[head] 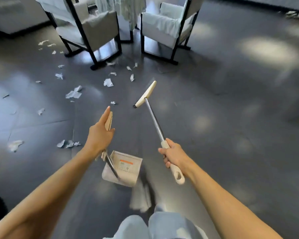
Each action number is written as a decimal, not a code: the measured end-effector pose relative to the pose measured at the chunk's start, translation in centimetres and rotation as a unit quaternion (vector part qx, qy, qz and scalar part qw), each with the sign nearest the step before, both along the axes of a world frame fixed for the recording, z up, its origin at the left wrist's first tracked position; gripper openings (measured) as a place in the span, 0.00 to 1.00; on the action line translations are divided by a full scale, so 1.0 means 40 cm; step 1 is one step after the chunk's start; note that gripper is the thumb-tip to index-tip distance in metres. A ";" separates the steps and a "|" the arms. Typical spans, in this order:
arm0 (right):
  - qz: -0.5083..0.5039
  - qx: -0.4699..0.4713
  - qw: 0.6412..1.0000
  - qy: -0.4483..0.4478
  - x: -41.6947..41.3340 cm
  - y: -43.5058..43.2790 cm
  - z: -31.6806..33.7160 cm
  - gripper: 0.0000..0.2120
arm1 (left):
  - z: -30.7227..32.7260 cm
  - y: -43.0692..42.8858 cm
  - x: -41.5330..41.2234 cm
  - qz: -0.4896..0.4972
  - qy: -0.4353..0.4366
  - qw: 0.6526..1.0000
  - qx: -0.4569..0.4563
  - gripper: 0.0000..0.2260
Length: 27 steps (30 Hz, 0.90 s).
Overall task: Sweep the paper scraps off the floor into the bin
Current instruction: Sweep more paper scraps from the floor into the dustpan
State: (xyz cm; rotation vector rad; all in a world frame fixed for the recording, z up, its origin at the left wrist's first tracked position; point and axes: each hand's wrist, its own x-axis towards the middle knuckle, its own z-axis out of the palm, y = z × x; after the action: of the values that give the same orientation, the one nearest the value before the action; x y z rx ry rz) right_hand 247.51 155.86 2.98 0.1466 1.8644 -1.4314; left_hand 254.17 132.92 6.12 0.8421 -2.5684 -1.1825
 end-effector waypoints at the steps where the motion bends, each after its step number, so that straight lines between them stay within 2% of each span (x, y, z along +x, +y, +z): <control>1: 0.009 0.009 1.000 0.005 -0.091 -0.015 0.008 0.20 | 0.007 -0.022 -0.075 0.010 0.004 1.000 -0.001 0.34; 2: 0.023 0.006 1.000 0.012 -0.179 -0.033 0.017 0.11 | 0.015 -0.042 -0.145 0.022 0.006 1.000 0.000 0.34; 7: 0.045 0.010 0.999 0.021 -0.592 -0.157 0.029 0.29 | 0.016 -0.151 -0.512 0.067 0.025 0.997 -0.009 0.33; 9: 0.052 0.002 0.999 0.016 -0.762 -0.222 0.011 0.31 | -0.014 -0.208 -0.681 0.070 0.029 0.997 0.001 0.33; 13: 0.063 0.013 0.998 0.014 -1.108 -0.370 -0.014 0.28 | -0.043 -0.323 -1.011 0.078 0.035 0.996 0.031 0.33; 18: 0.091 -0.001 0.996 -0.019 -1.496 -0.514 0.004 0.12 | -0.019 -0.460 -1.381 0.096 0.038 0.994 0.043 0.34; 20: 0.106 0.004 0.994 -0.026 -1.638 -0.562 0.001 0.12 | -0.022 -0.519 -1.525 0.105 0.031 0.993 0.045 0.34; 23: 0.111 0.008 0.993 -0.033 -1.877 -0.654 -0.018 0.18 | -0.050 -0.597 -1.733 0.118 0.044 0.988 0.094 0.35; 24: 0.121 0.014 0.992 -0.033 -1.962 -0.686 -0.027 0.18 | -0.062 -0.618 -1.801 0.123 0.039 0.987 0.091 0.36; 27: 0.159 0.031 0.986 -0.023 -2.225 -0.775 -0.052 0.09 | -0.113 -0.676 -2.015 0.156 0.024 0.985 0.075 0.35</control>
State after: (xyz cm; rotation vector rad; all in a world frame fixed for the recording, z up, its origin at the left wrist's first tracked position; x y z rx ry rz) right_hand 158.50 124.88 0.91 -0.0860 1.8022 -1.1421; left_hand 173.56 105.88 1.61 1.1815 -2.2252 -1.2876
